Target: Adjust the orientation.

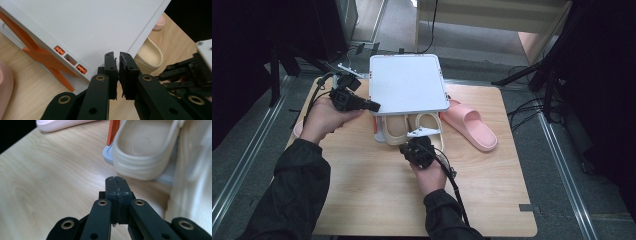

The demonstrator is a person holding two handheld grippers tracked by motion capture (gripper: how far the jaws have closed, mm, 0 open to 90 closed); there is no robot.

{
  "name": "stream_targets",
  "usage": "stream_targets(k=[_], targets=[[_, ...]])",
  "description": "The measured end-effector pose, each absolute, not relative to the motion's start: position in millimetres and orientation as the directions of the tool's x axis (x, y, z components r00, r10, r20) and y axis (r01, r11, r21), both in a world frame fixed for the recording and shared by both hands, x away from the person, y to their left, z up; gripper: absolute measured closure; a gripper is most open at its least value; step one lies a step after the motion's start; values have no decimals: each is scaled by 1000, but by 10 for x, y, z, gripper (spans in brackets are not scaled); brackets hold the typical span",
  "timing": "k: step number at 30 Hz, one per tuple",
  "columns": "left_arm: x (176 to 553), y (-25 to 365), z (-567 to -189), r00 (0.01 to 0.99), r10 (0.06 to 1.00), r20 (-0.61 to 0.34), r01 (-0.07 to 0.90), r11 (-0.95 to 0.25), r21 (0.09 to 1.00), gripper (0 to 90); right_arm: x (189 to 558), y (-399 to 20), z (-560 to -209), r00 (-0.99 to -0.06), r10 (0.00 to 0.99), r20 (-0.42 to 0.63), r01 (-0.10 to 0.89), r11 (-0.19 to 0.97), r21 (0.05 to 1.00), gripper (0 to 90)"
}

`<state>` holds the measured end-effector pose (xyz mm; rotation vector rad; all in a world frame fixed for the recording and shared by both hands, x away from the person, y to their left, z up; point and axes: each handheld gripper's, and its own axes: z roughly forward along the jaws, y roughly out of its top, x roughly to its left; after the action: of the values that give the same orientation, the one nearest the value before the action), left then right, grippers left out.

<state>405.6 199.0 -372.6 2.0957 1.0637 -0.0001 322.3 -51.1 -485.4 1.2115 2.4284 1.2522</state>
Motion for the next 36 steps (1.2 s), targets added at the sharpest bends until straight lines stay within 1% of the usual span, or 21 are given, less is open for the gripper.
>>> stream_targets(k=[4,8,17,30,36], targets=[[4055,1989,-3725,650,688,-322,688,-353,634,846,3104,-680,-4794,-668,712,217,592,331,735,900],[4055,1990,-3726,650,688,-323,688,-353,634,846,3012,-848,-4767,-661,710,244,608,316,729,900],[4055,1991,-3727,649,688,-324,689,-351,634,846,2895,-1131,-4791,-645,727,235,618,316,719,900],[4055,1994,-3728,650,687,-325,689,-351,635,846,2854,-1371,-4907,-636,747,193,631,360,687,900],[4055,1993,-3727,650,688,-323,688,-352,634,846,2946,-1485,-4972,-612,769,185,651,357,670,900]])
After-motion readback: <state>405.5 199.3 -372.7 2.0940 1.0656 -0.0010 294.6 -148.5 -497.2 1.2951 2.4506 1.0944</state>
